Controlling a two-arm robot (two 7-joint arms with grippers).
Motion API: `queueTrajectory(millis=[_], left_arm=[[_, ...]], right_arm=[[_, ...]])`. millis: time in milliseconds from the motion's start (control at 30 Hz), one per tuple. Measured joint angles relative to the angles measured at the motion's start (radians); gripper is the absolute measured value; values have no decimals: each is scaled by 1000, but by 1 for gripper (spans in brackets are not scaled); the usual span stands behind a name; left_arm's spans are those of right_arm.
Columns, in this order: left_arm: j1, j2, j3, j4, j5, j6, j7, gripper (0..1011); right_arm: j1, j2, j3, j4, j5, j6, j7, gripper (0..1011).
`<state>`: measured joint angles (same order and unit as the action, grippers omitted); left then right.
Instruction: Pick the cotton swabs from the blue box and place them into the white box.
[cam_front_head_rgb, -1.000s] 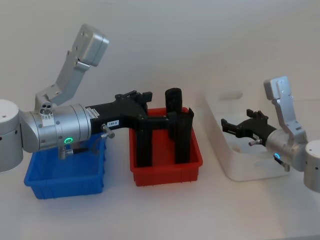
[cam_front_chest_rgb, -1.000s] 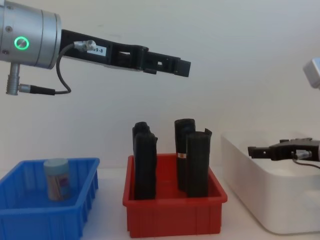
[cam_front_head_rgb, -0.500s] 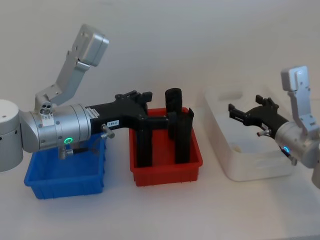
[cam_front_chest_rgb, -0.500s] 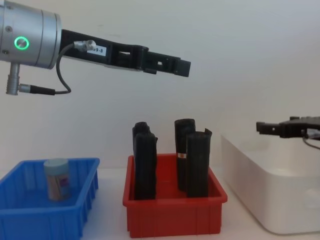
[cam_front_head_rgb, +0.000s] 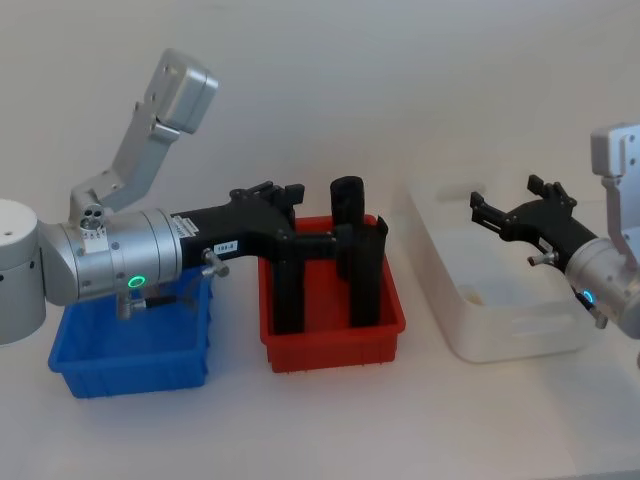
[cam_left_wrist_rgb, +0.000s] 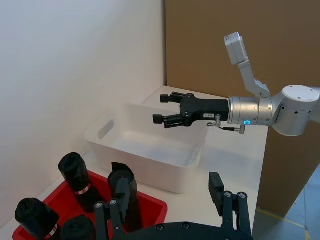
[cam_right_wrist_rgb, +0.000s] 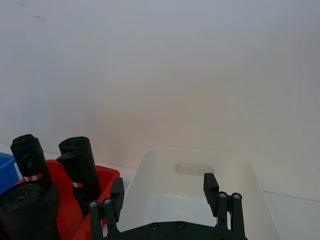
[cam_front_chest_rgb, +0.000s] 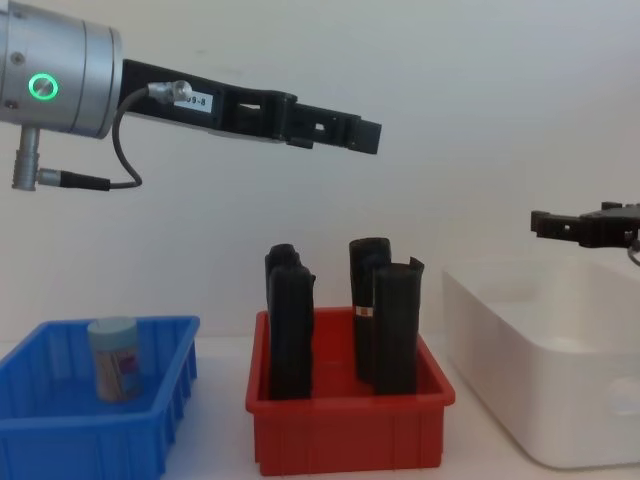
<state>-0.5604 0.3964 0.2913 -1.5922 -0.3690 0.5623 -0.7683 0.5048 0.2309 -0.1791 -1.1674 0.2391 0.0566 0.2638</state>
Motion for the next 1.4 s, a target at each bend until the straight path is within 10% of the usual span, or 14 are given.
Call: queueTrajectory(millis=[1400], left_arm=[[208,-9,106,-23,108,-353,487,1004]], right_arm=[[-363,75,-33,-420,34,-16,-138,1002]])
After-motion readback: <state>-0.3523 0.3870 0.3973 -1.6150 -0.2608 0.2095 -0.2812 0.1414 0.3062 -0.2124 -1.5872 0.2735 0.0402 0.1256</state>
